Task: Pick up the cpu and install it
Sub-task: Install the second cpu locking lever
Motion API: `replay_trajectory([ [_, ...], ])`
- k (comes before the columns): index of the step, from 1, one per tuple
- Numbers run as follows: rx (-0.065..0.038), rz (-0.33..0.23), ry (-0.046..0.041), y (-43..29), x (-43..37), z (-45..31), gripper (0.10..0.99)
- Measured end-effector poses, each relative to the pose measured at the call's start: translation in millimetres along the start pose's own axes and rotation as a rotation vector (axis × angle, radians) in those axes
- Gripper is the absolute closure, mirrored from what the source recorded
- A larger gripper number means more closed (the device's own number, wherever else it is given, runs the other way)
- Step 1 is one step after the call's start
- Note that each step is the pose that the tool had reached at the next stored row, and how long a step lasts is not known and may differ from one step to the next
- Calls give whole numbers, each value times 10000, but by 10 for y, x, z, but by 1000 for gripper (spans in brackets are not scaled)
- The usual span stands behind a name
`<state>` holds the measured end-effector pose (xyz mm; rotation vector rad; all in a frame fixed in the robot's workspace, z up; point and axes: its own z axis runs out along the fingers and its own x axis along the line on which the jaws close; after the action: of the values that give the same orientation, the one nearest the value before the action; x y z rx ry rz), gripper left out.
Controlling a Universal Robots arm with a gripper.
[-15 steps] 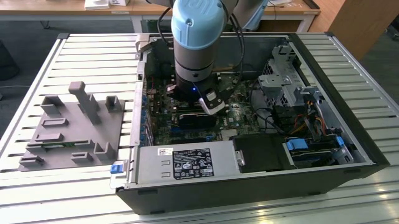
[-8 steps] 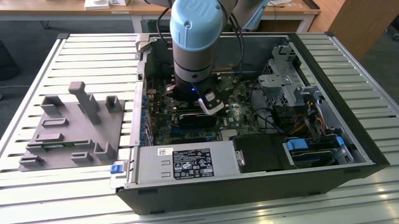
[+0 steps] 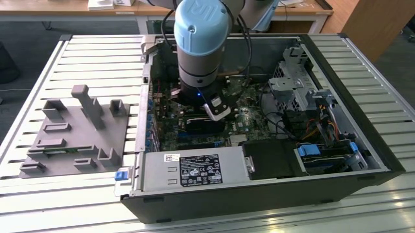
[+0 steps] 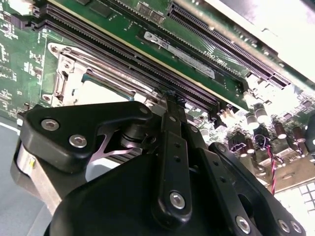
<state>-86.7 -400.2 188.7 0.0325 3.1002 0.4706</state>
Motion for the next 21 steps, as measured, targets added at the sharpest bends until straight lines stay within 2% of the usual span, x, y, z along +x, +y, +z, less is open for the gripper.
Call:
replay_trajectory([
  [9,-10,-1,-2,0,2,1,980],
  [14,38,-2,-6,0,3,1,980],
  [21,35,-2,-7,3,8,-10,980],
])
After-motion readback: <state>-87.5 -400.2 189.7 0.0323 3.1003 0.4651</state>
